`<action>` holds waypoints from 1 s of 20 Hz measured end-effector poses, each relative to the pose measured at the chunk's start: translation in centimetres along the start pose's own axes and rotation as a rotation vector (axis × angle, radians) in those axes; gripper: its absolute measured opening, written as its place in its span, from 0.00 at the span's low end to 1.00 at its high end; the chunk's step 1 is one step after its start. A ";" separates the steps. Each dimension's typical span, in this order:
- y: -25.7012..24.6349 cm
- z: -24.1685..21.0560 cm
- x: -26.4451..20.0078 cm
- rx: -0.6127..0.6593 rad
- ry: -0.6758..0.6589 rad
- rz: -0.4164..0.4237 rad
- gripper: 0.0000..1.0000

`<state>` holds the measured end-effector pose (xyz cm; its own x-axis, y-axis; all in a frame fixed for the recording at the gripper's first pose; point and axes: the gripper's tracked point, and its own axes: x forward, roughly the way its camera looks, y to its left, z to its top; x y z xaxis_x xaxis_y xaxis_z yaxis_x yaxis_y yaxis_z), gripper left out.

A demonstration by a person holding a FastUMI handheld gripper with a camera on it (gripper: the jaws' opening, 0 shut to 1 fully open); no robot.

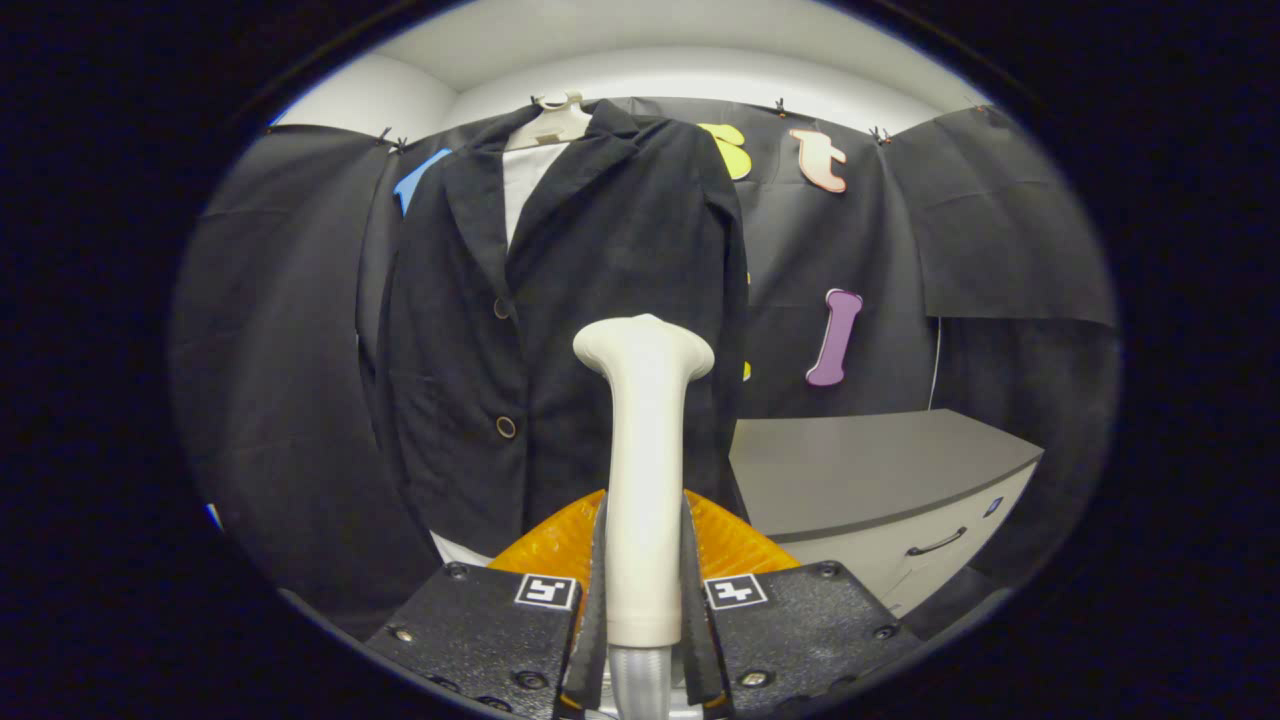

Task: Iron the clothes twice with a garment steamer, once on the left side and once on the right side.

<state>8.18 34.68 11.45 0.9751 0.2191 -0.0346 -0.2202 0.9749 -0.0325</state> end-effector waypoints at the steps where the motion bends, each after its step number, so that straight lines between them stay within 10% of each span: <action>1: -0.1 -0.6 -0.1 -0.001 0.012 -0.003 0.33; 20: 0.0 -13.8 -0.5 -0.072 0.262 -0.046 0.33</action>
<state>7.35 34.03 -2.31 0.9461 0.1480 -0.2880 -0.1864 0.9762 -0.1107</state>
